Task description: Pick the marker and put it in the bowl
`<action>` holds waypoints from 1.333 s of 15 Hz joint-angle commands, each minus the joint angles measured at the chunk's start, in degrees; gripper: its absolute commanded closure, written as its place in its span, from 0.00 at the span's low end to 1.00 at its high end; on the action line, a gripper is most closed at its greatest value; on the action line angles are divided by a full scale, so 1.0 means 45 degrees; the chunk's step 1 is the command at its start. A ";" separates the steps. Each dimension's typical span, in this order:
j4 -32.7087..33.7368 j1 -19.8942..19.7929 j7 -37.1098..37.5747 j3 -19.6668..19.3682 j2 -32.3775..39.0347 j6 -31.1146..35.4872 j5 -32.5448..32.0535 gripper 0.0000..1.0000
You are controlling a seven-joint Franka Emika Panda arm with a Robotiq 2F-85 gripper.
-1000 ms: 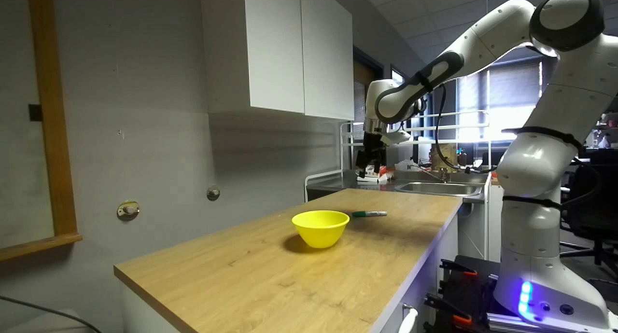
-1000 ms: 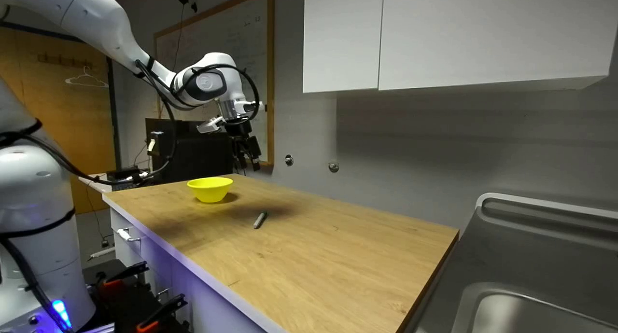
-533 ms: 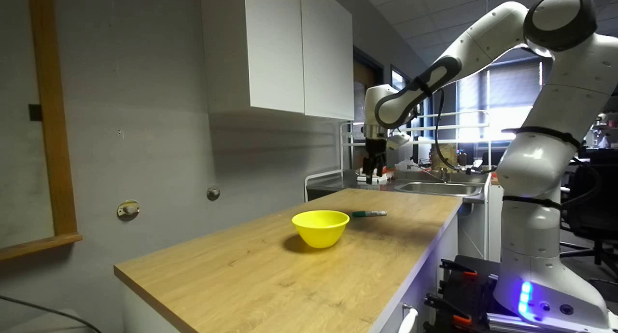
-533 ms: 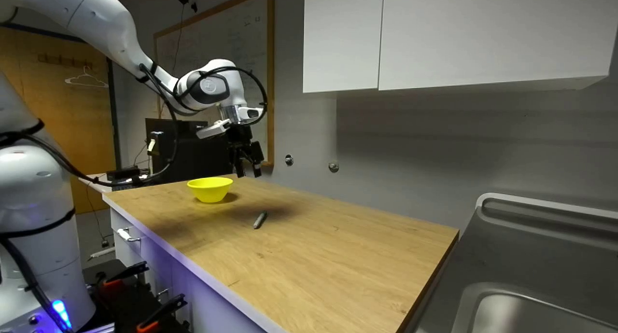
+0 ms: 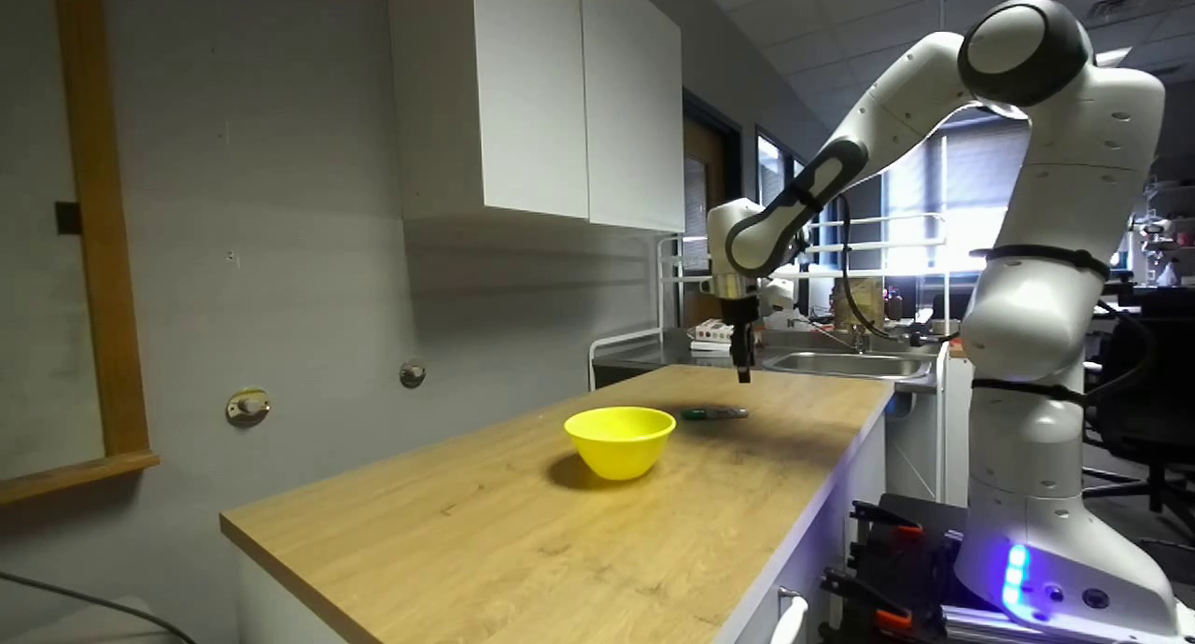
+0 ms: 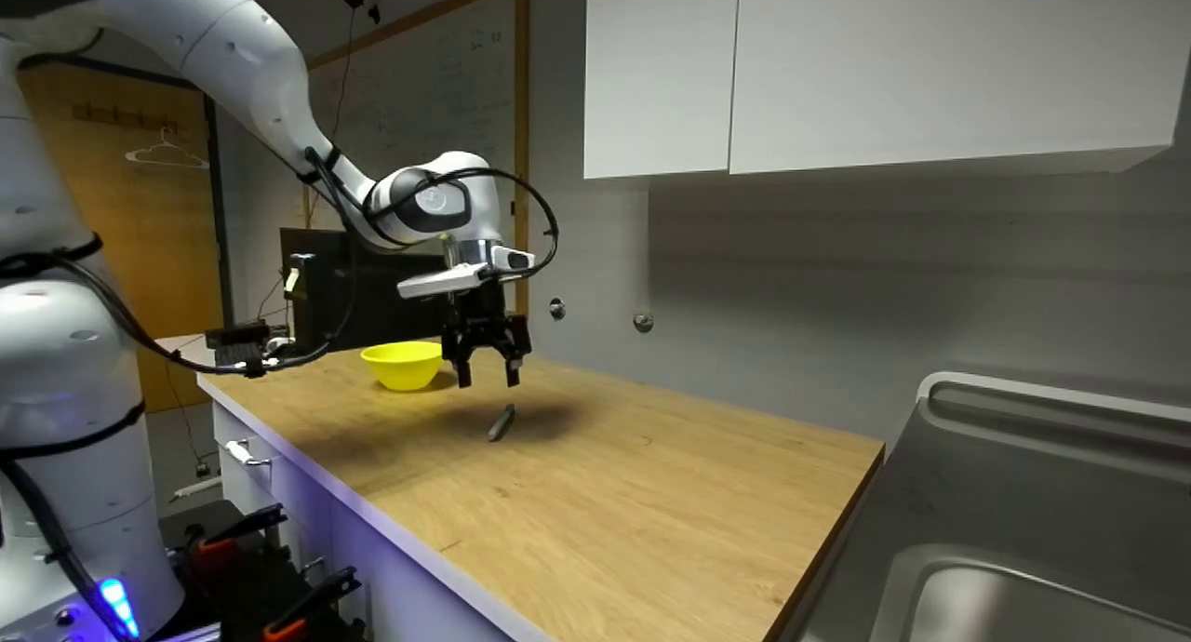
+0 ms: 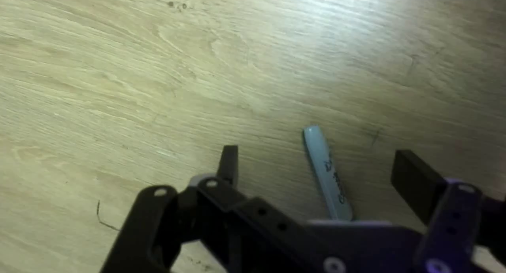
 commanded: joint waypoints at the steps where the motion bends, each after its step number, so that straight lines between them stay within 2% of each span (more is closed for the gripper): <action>1: 0.0866 0.0288 -0.1657 -0.0520 0.1131 -0.0469 0.0526 0.00; 6: 0.1720 0.0569 -0.2811 -0.0395 0.2016 -0.1228 0.1419 0.00; 12: 0.2878 0.0947 -0.3275 -0.0132 0.3210 -0.2071 0.1939 0.00; 20: 0.4477 0.0562 -0.4284 0.0069 0.5762 -0.2068 0.2812 0.00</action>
